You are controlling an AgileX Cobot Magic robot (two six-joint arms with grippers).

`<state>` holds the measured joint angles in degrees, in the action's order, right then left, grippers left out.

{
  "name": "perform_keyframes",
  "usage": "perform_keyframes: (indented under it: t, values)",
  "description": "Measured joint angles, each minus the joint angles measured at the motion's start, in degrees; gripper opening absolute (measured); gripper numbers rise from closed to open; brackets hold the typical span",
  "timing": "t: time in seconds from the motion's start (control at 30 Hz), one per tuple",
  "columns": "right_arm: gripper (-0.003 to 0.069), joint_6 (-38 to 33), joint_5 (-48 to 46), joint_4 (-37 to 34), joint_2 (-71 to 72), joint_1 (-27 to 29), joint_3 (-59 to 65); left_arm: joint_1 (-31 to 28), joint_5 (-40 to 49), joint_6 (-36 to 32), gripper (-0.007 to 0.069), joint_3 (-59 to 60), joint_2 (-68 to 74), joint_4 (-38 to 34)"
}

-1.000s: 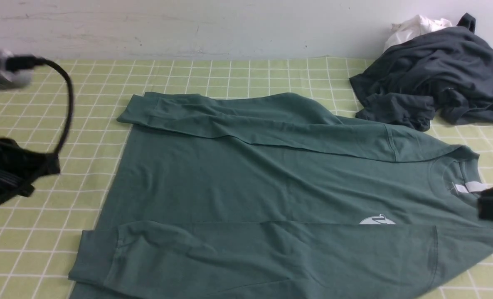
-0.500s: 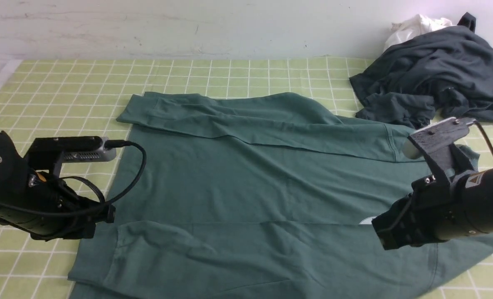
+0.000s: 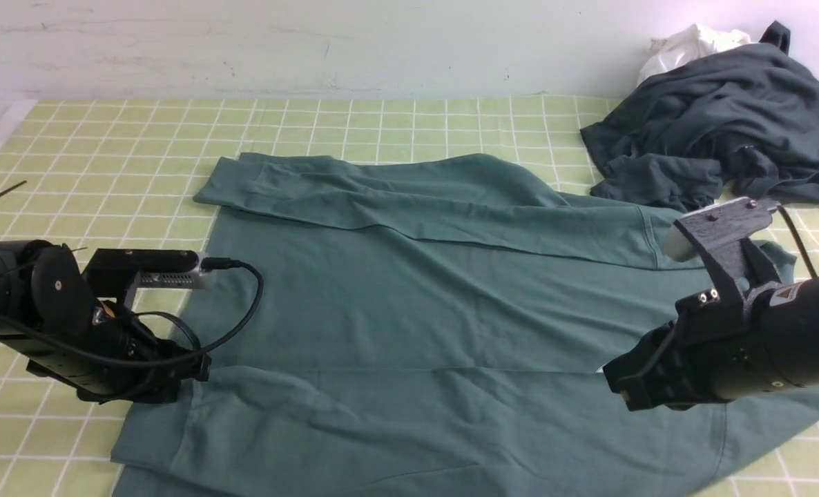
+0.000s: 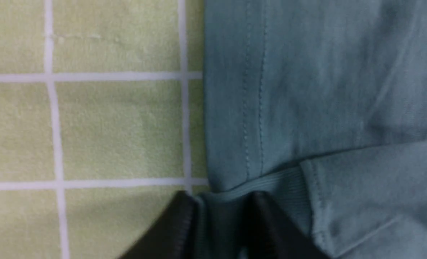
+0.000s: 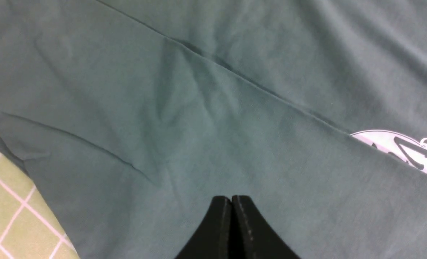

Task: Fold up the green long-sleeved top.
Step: Use the left arm to clamp the cuff closest to it

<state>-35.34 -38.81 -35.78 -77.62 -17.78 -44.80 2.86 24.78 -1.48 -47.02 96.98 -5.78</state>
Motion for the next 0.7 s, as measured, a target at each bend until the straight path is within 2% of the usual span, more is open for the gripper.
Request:
perform_keyframes:
  t: [0.07, 0.13, 0.53, 0.7]
  values:
    - [-0.0011, -0.1, -0.1, -0.1, 0.0, 0.0, 0.0, 0.0, 0.8, 0.0, 0.0063, -0.7, -0.1, 0.5]
    - [-0.0011, -0.2, -0.1, -0.1, 0.0, 0.0, 0.0, 0.0, 2.3, 0.0, 0.0044, -1.7, -0.9, 0.9]
    - [-0.0011, -0.2, -0.1, -0.2, 0.0, 0.0, 0.0, 0.0, 9.1, 0.0, 0.0045, -7.2, -4.7, -0.5]
    - [-0.0011, -0.2, -0.1, -0.2, 0.0, 0.0, 0.0, 0.0, 10.7, -0.2, 0.0116, -7.3, -2.9, 0.7]
